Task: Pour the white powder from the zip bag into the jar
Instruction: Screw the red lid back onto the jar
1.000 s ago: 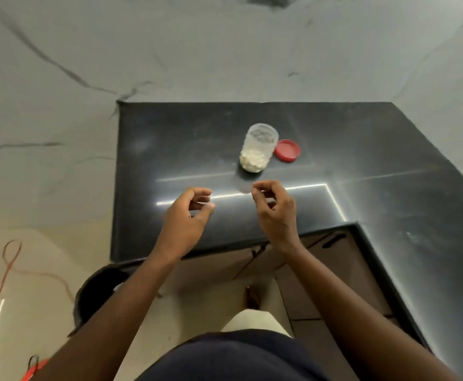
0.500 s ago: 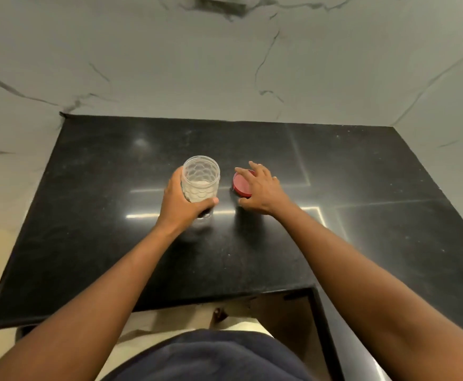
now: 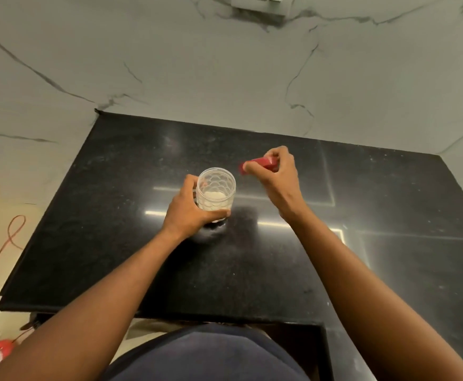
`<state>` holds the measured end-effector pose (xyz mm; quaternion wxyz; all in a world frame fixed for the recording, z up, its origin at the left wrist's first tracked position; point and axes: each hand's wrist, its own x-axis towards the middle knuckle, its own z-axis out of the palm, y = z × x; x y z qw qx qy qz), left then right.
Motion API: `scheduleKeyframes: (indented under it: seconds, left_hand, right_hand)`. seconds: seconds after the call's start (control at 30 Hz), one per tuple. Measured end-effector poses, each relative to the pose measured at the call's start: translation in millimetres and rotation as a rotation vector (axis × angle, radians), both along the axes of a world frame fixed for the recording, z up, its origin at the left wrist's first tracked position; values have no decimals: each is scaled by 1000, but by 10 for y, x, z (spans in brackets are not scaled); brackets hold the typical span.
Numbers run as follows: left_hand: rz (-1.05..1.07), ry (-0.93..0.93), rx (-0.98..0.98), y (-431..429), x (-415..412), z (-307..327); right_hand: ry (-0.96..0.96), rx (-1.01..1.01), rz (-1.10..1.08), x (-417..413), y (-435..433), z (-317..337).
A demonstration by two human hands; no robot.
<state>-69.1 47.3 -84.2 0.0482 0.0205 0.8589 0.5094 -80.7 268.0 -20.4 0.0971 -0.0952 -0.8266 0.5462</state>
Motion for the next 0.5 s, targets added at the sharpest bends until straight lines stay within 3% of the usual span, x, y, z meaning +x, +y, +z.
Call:
scheduleKeyframes:
  seconds: [0.07, 0.23, 0.5]
  left_hand:
    - [-13, -4, -4, 1, 0, 13]
    - [-46, -4, -36, -19, -29, 16]
    - [-36, 16, -49, -18, -53, -72]
  right_hand:
    - [68, 15, 81, 53, -112, 111]
    - [52, 470, 450, 120, -340, 197]
    - [-106, 744, 629, -87, -512, 309]
